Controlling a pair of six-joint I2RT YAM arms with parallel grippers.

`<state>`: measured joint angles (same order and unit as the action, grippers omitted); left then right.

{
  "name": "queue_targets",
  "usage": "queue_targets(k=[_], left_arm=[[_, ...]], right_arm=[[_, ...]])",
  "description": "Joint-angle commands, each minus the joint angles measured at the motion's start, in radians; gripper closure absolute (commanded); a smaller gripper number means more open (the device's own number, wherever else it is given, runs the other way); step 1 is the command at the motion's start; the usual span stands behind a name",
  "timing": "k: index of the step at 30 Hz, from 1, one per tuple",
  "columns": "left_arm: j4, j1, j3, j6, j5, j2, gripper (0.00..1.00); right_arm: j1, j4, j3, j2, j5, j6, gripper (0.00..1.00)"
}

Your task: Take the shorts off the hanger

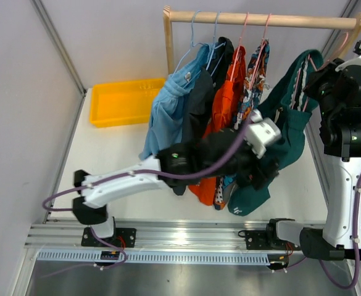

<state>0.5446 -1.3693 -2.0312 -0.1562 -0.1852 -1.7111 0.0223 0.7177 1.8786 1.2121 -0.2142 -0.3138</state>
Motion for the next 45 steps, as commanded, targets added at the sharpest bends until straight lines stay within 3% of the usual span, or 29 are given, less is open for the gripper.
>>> queue_targets(k=[1, 18, 21, 22, 25, 30, 31, 38, 42, 45], left_arm=[[-0.070, -0.042, -0.060, 0.017, 0.070, -0.037, 0.01], [-0.251, -0.053, -0.021, 0.010, -0.045, -0.179, 0.01], [-0.267, -0.053, -0.017, 0.003, -0.033, -0.197, 0.32], [-0.268, -0.053, -0.015, 0.000, -0.020, -0.208, 0.53], [-0.259, -0.053, 0.009, -0.026, -0.004, -0.205, 0.91], [-0.297, -0.083, 0.162, -0.077, -0.033, -0.098, 1.00], [-0.320, -0.092, 0.286, -0.083, -0.042, -0.067, 1.00], [-0.425, -0.217, 0.676, -0.189, -0.144, 0.146, 1.00], [-0.469, -0.266, 0.776, -0.267, -0.180, 0.188, 1.00], [-0.457, -0.264, 0.747, -0.255, -0.217, 0.165, 1.00]], right_arm=[[0.002, -0.020, -0.007, -0.055, -0.010, -0.033, 1.00], [0.004, 0.080, -0.006, -0.157, 0.091, -0.090, 1.00], [0.002, 0.081, 0.001, -0.160, 0.091, -0.091, 1.00], [0.002, 0.083, 0.004, -0.152, 0.088, -0.090, 1.00], [0.001, 0.081, 0.025, -0.134, 0.079, -0.082, 1.00], [-0.012, 0.077, 0.069, -0.091, 0.064, -0.062, 1.00], [-0.012, 0.071, 0.076, -0.085, 0.064, -0.054, 1.00], [-0.058, 0.074, 0.132, -0.020, 0.039, -0.039, 1.00], [-0.068, 0.088, 0.126, -0.017, 0.071, -0.056, 1.00], [-0.068, 0.114, 0.059, -0.055, 0.119, -0.091, 1.00]])
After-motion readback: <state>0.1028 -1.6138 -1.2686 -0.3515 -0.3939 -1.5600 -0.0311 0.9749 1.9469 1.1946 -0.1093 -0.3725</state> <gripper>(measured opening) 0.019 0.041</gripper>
